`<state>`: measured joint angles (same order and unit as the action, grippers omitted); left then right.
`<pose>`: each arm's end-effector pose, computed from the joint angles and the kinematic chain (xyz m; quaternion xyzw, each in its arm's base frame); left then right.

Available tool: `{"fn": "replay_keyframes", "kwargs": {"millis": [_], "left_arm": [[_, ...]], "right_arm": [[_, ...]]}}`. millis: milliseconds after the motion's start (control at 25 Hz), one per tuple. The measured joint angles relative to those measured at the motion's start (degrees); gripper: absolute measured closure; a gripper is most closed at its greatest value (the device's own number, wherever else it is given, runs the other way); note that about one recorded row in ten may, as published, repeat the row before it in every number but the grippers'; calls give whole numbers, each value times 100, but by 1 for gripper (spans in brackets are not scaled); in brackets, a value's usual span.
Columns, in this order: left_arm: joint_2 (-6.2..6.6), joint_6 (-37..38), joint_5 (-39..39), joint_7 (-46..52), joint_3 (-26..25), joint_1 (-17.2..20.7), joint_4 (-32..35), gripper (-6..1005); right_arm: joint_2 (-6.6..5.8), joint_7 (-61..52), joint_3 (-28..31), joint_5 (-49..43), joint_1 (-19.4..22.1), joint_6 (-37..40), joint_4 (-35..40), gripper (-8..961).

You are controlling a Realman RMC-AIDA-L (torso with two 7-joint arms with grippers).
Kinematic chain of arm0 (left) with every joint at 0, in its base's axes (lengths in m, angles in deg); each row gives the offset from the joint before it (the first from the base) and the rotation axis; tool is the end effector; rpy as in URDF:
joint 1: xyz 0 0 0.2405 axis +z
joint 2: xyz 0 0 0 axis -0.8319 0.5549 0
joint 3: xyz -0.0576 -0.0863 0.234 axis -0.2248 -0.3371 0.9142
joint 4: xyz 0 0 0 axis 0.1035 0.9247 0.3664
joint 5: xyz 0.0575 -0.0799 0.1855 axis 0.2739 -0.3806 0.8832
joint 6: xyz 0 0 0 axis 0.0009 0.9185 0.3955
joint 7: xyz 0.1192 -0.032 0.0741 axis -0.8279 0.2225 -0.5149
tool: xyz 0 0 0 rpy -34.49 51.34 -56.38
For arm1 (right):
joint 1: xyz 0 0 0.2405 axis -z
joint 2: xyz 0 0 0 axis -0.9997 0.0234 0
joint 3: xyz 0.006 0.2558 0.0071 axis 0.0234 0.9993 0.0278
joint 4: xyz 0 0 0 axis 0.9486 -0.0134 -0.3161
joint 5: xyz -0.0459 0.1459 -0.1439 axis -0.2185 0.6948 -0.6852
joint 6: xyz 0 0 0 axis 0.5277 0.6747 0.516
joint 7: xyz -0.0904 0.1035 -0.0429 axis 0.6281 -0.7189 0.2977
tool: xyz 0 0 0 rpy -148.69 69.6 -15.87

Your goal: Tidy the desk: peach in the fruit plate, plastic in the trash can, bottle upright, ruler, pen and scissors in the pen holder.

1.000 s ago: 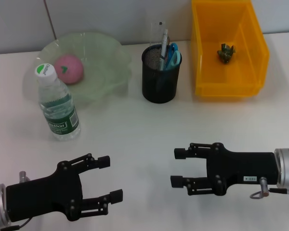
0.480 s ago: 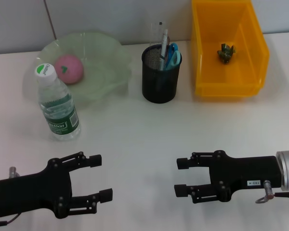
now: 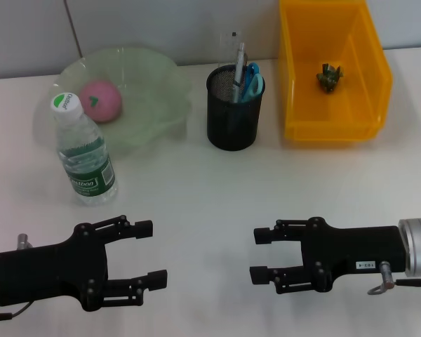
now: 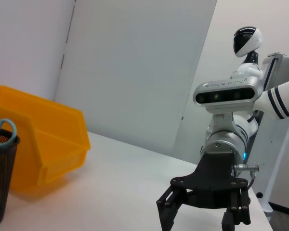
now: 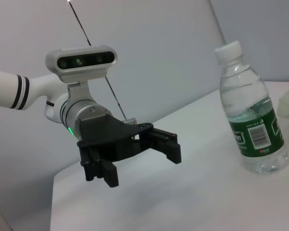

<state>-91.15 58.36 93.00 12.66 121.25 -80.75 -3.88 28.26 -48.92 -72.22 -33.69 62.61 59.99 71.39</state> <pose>-0.2748 0.2651 -0.0208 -0.9385 -0.1601 -0.3048 0.0273 0.2796 0.2712 -0.0396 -0.9346 0.2306 0.2695 0.0254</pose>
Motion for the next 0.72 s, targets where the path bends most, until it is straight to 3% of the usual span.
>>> {"fn": "replay_keyframes", "kwargs": {"millis": [720], "left_arm": [[-11,-23,1,27,-2,-38,-5,140]], "right_arm": [[14,18,9,28,-53,-38,0,192]]}}
